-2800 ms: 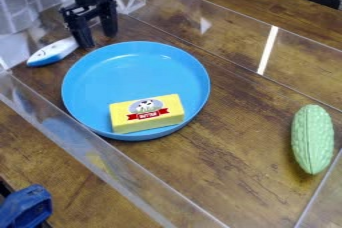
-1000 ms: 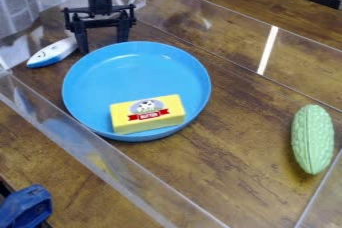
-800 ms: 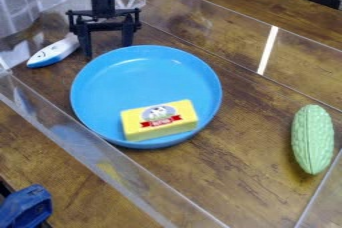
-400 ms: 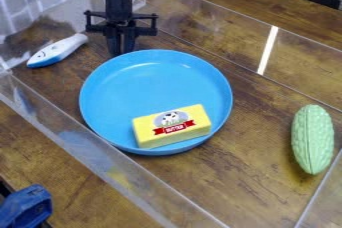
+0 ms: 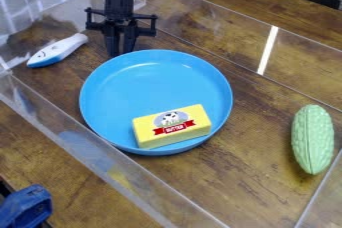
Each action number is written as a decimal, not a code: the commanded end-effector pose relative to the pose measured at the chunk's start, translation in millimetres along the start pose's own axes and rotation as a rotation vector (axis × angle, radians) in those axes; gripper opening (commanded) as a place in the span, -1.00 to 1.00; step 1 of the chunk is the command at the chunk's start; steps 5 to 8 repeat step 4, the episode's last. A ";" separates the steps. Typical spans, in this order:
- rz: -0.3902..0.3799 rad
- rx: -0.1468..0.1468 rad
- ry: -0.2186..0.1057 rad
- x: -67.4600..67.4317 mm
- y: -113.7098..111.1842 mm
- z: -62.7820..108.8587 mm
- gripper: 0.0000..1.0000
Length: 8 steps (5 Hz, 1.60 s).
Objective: Remove the white object from inside the blue tray and put it on the table
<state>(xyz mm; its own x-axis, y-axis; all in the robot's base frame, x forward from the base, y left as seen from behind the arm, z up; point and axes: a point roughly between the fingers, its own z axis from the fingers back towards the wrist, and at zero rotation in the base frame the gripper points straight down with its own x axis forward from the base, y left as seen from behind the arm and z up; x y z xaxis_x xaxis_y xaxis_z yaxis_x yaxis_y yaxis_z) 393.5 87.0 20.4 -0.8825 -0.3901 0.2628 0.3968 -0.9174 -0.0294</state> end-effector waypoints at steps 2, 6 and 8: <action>-0.069 -0.007 0.027 -9.0 -11.0 19.3 -1.00; -0.214 -0.041 0.054 -29.2 -23.2 40.9 -1.00; -0.214 -0.041 0.054 -29.2 -23.2 40.9 -1.00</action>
